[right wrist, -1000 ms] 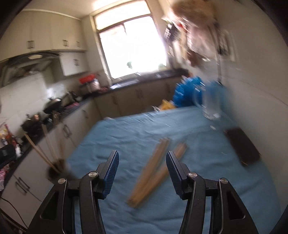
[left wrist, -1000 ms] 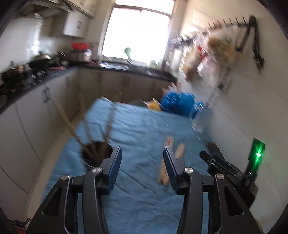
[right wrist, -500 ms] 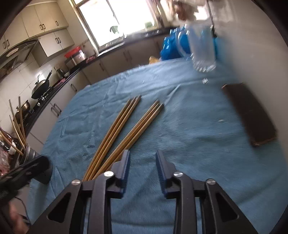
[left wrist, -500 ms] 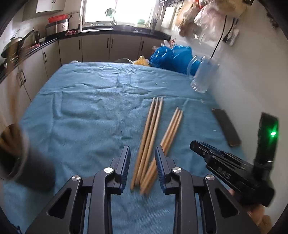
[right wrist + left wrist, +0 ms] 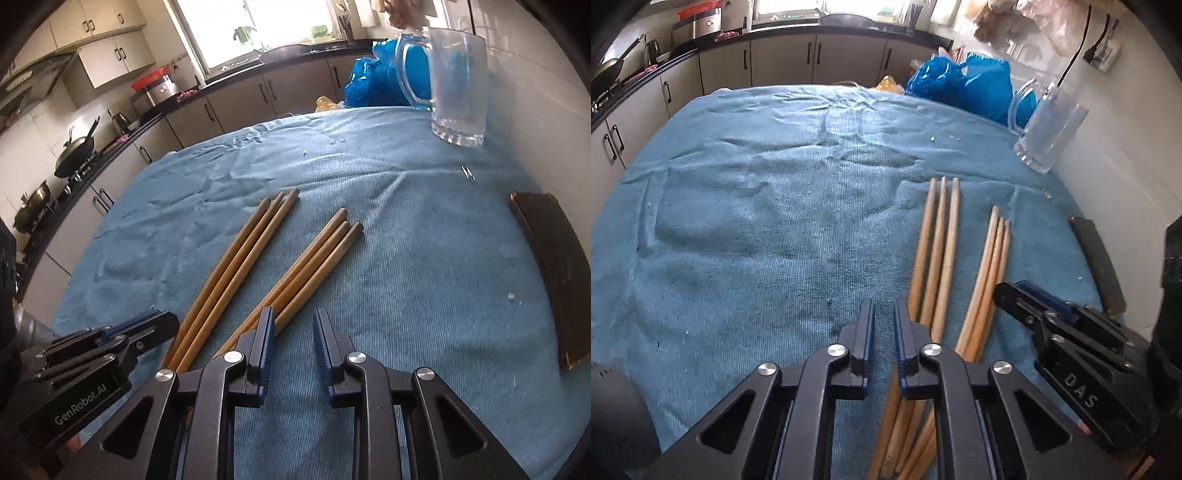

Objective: Organize utensils
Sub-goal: 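Move both open grippers back over the chopstick row on the towel, then close the left gripper on one chopstick while the right gripper grasps another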

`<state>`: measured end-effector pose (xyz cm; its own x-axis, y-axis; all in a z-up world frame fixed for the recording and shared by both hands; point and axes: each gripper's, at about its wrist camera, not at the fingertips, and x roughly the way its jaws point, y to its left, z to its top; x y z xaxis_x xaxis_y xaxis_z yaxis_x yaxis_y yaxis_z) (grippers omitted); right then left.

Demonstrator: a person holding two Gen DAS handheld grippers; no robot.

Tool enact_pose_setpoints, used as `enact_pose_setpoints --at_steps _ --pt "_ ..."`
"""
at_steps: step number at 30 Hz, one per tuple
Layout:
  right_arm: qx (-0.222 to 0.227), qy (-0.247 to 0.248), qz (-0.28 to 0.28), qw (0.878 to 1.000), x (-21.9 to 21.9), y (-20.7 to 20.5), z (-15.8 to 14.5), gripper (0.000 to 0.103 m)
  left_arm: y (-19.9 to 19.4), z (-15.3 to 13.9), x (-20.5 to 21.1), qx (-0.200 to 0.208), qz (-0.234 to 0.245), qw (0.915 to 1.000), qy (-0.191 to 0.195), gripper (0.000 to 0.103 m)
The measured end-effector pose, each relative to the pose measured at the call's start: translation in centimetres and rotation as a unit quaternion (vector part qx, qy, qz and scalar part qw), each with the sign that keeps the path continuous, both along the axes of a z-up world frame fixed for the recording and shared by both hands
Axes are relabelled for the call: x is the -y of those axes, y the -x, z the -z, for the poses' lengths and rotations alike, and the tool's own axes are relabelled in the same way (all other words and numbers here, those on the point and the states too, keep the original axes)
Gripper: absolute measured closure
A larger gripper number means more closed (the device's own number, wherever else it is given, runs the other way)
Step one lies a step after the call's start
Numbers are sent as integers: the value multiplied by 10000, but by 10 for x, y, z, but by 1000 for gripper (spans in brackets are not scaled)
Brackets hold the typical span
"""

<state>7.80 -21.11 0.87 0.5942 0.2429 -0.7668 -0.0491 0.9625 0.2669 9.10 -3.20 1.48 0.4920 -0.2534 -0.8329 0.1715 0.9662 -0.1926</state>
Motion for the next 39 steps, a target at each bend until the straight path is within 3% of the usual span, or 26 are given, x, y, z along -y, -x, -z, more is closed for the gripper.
enact_pose_setpoints --at_steps 8,15,18,20,25,30,32,39 --pt "-128 390 27 9992 0 -7 -2 81 -2 -9 2 103 204 9988 444 94" --pt "-204 -70 186 9996 10 -15 -2 81 -11 -3 8 52 197 9996 206 93" --pt "-173 -197 194 9995 11 -16 -1 81 -13 0 6 42 98 9999 -44 102" --pt "-178 -272 229 9992 12 -17 0 81 -14 2 4 65 93 9999 17 103" --pt "-224 124 245 9994 -1 -27 -4 81 -13 1 6 87 67 9999 -69 103" --pt "-368 895 101 9953 -20 -42 -6 84 -17 0 9 72 114 9997 -190 103" --pt "-416 939 74 9947 -20 -43 -7 85 -16 -1 12 -18 154 9993 -326 103" --pt "-593 661 99 9960 9 -5 -6 94 22 -2 -5 -249 46 9995 -211 103"
